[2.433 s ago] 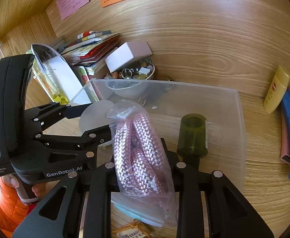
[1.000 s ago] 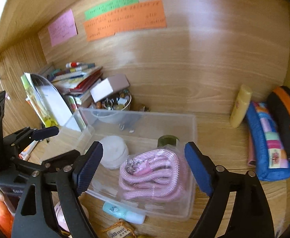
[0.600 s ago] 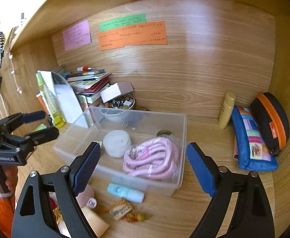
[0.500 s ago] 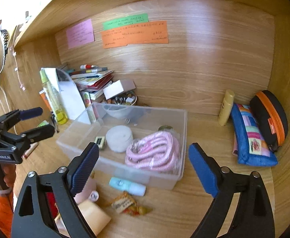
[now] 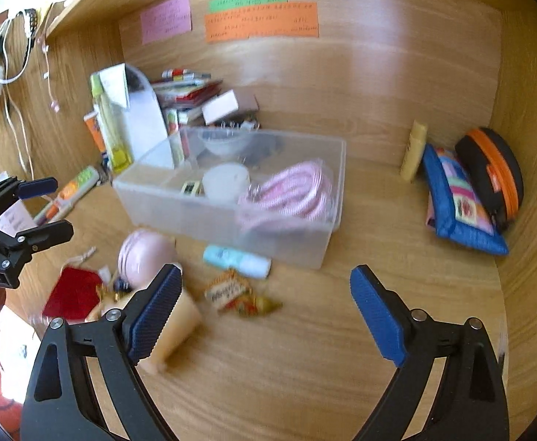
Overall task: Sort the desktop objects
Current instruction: 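Withdraw both grippers from the clear box, then grasp the red pouch with the left gripper while the right gripper grasps the cream jar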
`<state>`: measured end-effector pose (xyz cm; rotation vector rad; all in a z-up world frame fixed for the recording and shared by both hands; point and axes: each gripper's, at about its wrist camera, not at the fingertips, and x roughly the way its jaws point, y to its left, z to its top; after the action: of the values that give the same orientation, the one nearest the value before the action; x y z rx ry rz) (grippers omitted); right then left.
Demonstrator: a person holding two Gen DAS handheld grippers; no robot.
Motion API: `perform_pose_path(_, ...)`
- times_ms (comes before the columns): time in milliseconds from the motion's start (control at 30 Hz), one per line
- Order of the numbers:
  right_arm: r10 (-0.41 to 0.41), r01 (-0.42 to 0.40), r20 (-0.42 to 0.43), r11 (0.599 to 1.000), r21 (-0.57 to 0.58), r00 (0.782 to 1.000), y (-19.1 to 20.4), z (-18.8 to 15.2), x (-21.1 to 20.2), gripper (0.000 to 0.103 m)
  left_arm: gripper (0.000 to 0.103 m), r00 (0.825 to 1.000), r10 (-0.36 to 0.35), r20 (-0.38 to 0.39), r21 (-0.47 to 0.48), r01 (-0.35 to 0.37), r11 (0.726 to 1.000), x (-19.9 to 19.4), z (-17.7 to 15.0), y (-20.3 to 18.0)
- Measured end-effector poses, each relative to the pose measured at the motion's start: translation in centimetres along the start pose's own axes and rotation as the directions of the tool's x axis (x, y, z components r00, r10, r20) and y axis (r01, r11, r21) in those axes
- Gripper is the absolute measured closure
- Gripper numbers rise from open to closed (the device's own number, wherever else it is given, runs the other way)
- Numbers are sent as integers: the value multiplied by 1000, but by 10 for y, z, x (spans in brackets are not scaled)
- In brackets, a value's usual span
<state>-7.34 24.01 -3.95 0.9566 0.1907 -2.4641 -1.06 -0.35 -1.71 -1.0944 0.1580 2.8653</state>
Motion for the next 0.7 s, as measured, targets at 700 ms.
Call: perform_pose_path(700,130,-140,-120,987,-83,984,40,-41,8,11,3,980,-161,-118,39,167,985,2,-35,-31)
